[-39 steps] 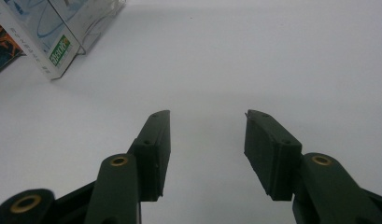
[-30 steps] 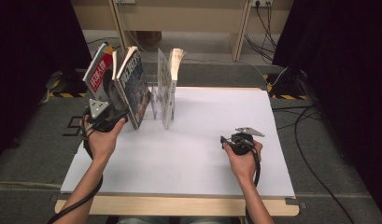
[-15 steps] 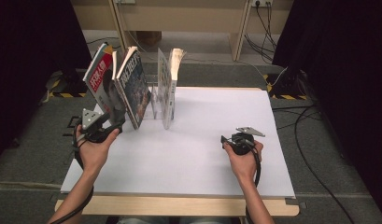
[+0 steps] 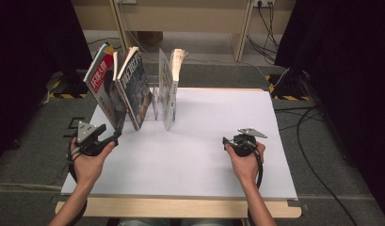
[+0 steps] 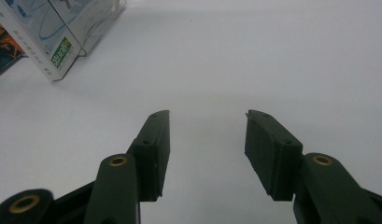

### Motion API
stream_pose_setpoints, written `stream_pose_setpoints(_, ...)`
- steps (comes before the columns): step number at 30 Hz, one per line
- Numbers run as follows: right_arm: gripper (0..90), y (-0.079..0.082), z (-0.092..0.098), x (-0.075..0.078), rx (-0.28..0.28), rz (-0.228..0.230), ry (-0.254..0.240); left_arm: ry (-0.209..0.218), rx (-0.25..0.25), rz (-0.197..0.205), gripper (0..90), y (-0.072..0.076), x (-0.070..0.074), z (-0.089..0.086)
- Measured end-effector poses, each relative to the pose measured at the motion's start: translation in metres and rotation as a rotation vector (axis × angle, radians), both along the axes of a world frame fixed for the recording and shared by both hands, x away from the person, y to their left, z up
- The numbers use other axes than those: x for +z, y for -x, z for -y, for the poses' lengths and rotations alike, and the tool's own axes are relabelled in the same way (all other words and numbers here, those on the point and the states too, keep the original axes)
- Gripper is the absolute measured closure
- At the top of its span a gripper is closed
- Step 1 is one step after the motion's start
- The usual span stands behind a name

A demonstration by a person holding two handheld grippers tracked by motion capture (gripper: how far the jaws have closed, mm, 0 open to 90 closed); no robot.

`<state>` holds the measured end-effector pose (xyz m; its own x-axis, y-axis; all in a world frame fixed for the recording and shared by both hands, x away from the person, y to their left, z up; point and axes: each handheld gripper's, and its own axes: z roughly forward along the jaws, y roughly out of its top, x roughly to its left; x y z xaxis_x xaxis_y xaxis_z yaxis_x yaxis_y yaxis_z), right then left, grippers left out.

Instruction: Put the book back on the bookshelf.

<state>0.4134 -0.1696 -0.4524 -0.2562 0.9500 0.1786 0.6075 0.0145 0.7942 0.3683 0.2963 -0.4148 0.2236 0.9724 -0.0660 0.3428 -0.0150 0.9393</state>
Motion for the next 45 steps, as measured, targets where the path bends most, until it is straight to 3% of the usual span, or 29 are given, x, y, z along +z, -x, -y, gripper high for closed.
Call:
stream_pose_setpoints(20, 51.0, 0.000, 0.000, -0.001, 0.001, -0.002, 0.005, 0.006, 0.017, -0.060, 36.2, 0.020, -0.027, -0.021)
stream_pose_setpoints(45, 50.9, -0.001, -0.001, -0.005, 0.005, -0.009, 0.014, 0.027, 0.053, -0.163, 36.3, 0.029, -0.067, -0.044)
